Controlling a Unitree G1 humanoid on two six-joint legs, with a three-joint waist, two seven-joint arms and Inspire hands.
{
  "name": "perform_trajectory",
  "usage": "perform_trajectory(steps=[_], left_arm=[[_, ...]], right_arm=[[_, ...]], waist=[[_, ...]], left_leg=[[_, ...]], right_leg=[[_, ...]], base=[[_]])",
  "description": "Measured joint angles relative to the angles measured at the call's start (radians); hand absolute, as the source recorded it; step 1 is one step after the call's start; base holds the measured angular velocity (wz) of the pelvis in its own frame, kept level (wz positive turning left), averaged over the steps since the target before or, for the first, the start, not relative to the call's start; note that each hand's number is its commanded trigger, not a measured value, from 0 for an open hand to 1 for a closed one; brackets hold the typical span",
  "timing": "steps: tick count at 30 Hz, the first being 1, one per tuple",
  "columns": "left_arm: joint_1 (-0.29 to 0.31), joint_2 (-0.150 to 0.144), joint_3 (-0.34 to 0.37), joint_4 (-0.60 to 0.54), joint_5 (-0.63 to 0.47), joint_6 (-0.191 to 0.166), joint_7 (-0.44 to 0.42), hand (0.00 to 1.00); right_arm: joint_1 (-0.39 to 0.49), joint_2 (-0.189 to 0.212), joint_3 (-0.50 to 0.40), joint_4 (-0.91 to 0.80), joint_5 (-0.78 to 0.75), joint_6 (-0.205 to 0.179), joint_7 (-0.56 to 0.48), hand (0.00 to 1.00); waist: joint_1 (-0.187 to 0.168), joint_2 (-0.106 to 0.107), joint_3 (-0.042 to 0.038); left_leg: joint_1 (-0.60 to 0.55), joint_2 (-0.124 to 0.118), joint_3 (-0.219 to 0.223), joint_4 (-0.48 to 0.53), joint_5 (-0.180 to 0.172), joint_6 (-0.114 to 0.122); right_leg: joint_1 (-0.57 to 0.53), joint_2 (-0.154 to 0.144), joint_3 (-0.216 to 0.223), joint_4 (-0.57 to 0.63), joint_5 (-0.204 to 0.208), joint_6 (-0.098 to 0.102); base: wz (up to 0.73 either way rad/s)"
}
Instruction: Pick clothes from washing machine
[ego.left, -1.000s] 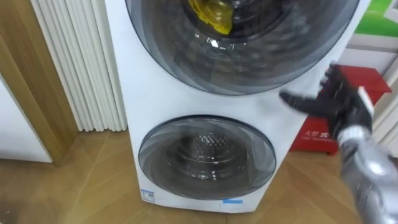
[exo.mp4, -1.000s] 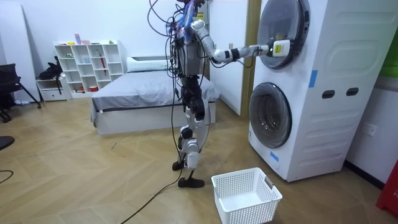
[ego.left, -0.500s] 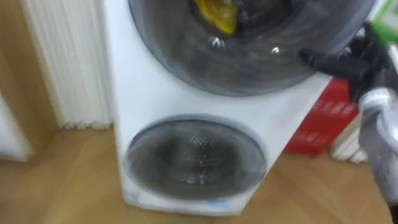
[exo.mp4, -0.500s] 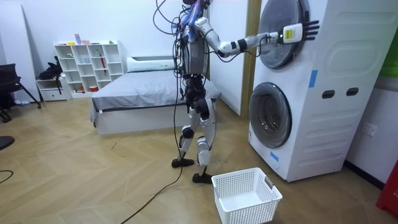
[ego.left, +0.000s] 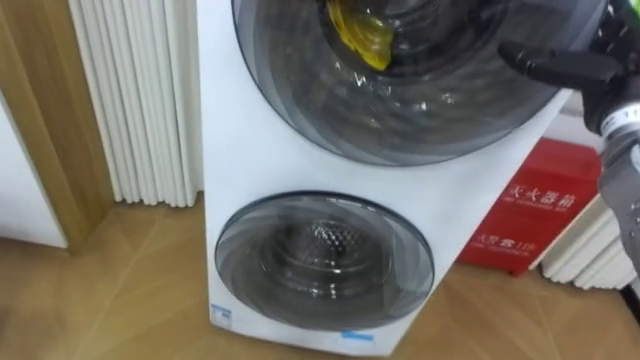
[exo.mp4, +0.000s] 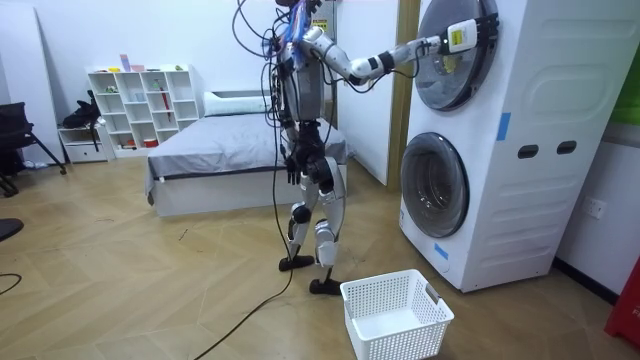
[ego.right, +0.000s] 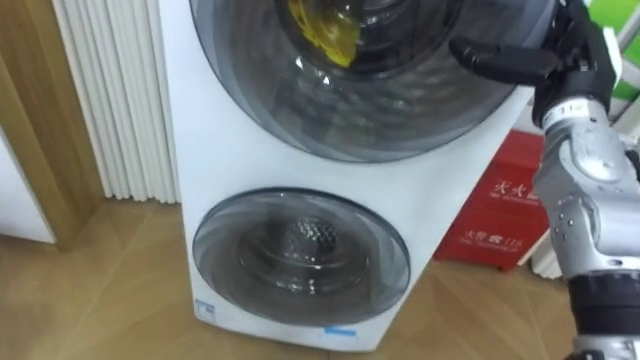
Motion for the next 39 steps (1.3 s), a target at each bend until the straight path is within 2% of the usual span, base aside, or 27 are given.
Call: perform_trajectory(steps=[10, 17, 23, 26, 31, 33, 37, 39], left_arm=[[-0.014, 0.003, -0.006, -0.017, 0.001, -0.002, -0.001, 0.0], [-0.043, 0.004, -0.024, -0.019, -0.003, -0.002, 0.006, 0.0], [-0.062, 0.006, -0.044, -0.011, -0.007, -0.008, 0.016, 0.0], [-0.063, 0.007, -0.059, 0.009, -0.008, -0.033, 0.027, 0.0], [-0.056, 0.006, -0.064, 0.035, -0.008, -0.068, 0.047, 0.0], [-0.048, 0.007, -0.063, 0.045, -0.012, -0.077, 0.048, 0.0], [-0.036, 0.004, -0.063, 0.063, -0.06, -0.092, 0.048, 0.0], [-0.028, 0.002, -0.063, 0.063, -0.071, -0.094, 0.047, 0.0]], right_arm=[[0.0, -0.009, 0.023, 0.0, -0.069, 0.002, 0.021, 0.0], [0.022, -0.009, 0.052, -0.039, -0.119, 0.002, 0.018, 0.0], [0.149, 0.015, 0.032, -0.241, -0.195, 0.002, -0.005, 0.0], [0.224, 0.026, 0.027, -0.341, -0.247, 0.002, -0.009, 0.0], [0.346, 0.035, 0.019, -0.508, -0.223, 0.001, -0.009, 0.0], [0.383, 0.049, 0.019, -0.57, -0.222, 0.001, -0.009, 0.0], [0.425, 0.062, 0.019, -0.663, -0.223, 0.001, 0.001, 0.0], [0.451, 0.062, 0.019, -0.71, -0.229, 0.001, 0.009, 0.0]], waist=[[-0.001, -0.001, 0.0022], [-0.007, -0.001, 0.0108], [-0.003, 0.002, 0.0132], [-0.003, 0.003, 0.013], [-0.009, 0.006, 0.0135], [-0.013, 0.014, 0.0143], [-0.028, 0.026, 0.0149], [-0.034, 0.034, 0.0121]], left_leg=[[0.002, -0.002, 0.005, 0.001, 0.001, 0.001], [0.019, -0.001, 0.032, -0.003, 0.002, 0.003], [0.017, 0.004, 0.074, -0.005, 0.002, 0.003], [0.025, 0.005, 0.085, -0.005, 0.002, 0.003], [0.037, 0.008, 0.105, -0.008, 0.002, 0.002], [0.045, 0.01, 0.124, -0.016, 0.002, 0.002], [0.045, 0.011, 0.127, -0.019, 0.001, 0.002], [0.045, 0.013, 0.127, -0.023, -0.002, -0.002]], right_leg=[[0.002, -0.003, -0.003, 0.003, -0.004, 0.001], [0.014, -0.001, 0.004, -0.005, -0.006, 0.005], [0.002, 0.002, 0.008, -0.004, -0.005, 0.004], [0.003, 0.006, 0.023, -0.004, -0.005, 0.003], [0.007, 0.01, 0.035, -0.005, -0.005, 0.003], [0.007, 0.01, 0.039, -0.004, -0.005, 0.003], [0.007, 0.011, 0.048, -0.003, -0.005, 0.003], [0.005, 0.019, 0.05, -0.002, -0.005, 0.002]], base=[[-0.01], [-0.04], [-0.11], [-0.15], [-0.09], [-0.05], [0.0], [0.04]])
